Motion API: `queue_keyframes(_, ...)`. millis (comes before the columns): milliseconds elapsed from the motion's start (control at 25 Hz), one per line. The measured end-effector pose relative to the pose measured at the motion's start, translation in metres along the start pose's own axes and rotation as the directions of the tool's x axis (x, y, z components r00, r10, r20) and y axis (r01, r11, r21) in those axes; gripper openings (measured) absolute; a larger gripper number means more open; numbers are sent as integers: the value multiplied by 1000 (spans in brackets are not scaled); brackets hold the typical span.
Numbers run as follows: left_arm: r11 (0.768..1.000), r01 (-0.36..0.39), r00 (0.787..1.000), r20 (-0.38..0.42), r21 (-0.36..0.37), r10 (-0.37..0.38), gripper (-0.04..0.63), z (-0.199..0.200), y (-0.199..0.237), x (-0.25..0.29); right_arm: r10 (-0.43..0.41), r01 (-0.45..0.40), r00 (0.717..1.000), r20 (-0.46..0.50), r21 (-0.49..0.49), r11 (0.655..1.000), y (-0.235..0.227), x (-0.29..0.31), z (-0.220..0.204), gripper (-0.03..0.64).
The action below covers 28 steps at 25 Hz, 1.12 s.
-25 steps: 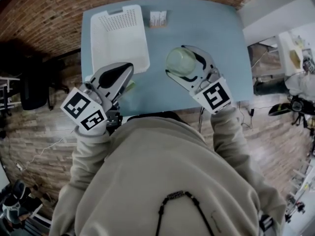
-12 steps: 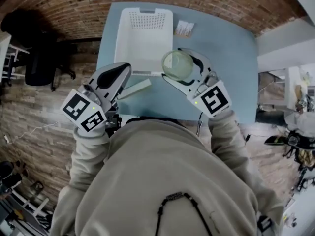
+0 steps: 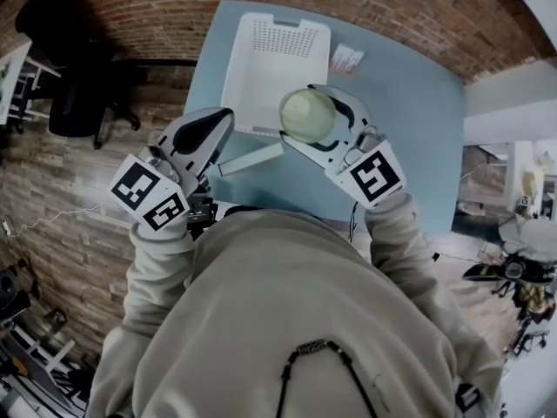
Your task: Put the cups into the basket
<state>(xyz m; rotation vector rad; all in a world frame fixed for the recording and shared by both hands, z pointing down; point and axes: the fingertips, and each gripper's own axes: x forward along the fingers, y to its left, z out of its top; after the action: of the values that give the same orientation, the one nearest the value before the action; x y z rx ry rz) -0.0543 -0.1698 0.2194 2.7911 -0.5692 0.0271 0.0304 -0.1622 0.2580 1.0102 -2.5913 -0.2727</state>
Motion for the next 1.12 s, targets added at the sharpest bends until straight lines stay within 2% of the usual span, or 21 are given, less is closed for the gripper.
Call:
queue_keyframes(200,1000,23,1000,1,-12,-23,-5,2,12,12,0,1,1000,-25,20,1000,-11,6,-6,356)
queue_keyframes(400,999,34,999,-13,-13,-34,-3,3,29,23,6,-6,999,-44,-7,1000,-21,22,-7,356)
queue_keyframes(640,999,41,998,-45,-33,-42,-5,-7,58,32,35,-32,997,-74,47,998,-33,56,-23,356)
queue_keyframes(840,996,47,996,-72,-81,-53,-5,-23,92,45,66,-47,988,-139,133,990,-46,92,-58,356)
queue_keyframes(1120,988,33,996,-79,-154,-45,-4,-49,129,56,131,-76,961,-242,223,972,-49,140,-119,356)
